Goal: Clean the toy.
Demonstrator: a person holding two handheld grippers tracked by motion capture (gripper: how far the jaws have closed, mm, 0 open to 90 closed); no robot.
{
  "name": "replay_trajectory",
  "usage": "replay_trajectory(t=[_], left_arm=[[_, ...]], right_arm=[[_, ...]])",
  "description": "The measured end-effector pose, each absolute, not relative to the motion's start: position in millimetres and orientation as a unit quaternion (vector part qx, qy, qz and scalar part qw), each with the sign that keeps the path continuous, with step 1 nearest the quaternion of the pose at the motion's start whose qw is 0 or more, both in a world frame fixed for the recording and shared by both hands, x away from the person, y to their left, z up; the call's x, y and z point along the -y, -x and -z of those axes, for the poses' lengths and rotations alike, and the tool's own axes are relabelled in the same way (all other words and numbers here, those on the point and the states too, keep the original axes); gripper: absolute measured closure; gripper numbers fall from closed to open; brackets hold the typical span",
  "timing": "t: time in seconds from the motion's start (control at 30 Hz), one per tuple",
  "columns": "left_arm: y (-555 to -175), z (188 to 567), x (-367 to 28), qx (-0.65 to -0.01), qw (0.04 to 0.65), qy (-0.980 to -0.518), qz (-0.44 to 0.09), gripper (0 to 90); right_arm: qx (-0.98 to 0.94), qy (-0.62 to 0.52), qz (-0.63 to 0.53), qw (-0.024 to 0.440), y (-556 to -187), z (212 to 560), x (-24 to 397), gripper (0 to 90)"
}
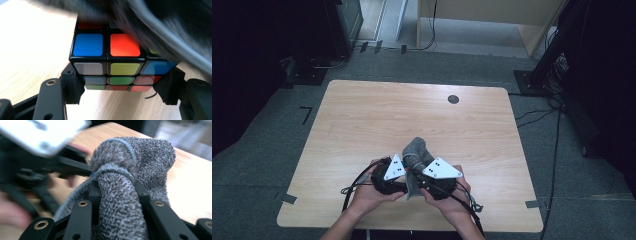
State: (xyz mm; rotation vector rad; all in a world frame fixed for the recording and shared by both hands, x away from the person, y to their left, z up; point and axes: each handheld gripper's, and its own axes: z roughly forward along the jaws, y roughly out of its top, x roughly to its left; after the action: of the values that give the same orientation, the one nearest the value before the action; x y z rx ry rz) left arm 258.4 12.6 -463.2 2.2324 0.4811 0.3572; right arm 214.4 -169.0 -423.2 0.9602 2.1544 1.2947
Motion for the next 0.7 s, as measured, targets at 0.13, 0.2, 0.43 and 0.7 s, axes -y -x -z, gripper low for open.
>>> replay_trajectory(t=[0.13,0.2,0.43,0.7], left_arm=[[-256,462,-10,-0.188,0.400,-0.885,-0.148,34.7],[-257,462,-11,-0.192,0.401,-0.884,-0.147,34.7],[-257,463,-8,-0.192,0.400,-0.885,-0.138,34.7],[-258,461,-10,-0.197,0.407,-0.882,-0.135,34.7]], right_arm=[[-0.784,-0.336,-0.467,0.233,-214,424,167,69.2],[-0.775,-0.358,-0.460,0.245,-218,425,174,69.3],[-0.784,-0.326,-0.491,0.194,-213,425,166,67.4],[-0.762,-0.365,-0.487,0.219,-218,426,184,68.7]])
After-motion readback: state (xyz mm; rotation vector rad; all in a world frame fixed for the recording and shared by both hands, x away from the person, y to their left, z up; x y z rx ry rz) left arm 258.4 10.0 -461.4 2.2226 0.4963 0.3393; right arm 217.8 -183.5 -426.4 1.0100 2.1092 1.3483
